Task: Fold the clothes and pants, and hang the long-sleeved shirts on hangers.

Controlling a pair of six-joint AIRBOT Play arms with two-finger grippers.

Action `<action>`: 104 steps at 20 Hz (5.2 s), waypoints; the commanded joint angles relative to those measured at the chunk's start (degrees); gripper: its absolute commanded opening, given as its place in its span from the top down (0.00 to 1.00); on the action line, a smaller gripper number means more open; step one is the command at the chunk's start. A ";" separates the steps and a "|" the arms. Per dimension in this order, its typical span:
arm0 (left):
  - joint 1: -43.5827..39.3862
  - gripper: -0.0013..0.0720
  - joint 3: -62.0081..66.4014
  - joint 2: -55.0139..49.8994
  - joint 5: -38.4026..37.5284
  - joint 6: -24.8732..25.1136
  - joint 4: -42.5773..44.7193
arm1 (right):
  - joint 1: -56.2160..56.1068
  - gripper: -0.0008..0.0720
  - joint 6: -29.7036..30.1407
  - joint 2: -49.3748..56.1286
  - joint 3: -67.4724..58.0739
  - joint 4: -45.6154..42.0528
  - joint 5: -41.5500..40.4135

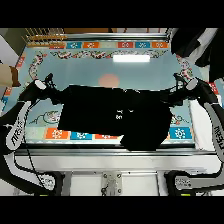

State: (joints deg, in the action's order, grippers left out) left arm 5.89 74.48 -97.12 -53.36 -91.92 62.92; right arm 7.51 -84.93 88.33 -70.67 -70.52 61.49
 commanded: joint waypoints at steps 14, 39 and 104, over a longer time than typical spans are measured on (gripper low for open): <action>12.59 0.23 -38.49 31.26 -0.02 -3.54 7.45 | 6.34 0.29 -1.07 -37.62 8.09 -5.33 11.41; 2.91 0.97 -41.00 36.70 5.25 -3.87 3.98 | 15.61 0.29 -3.85 -38.91 33.79 -1.64 13.09; -2.32 0.97 9.31 6.16 -17.09 -2.38 5.97 | 15.76 0.05 11.89 3.91 -8.00 12.33 8.20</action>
State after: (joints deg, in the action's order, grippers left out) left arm 6.00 83.13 -90.91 -68.42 -94.43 69.10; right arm 17.45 -77.54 89.36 -78.63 -58.81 59.24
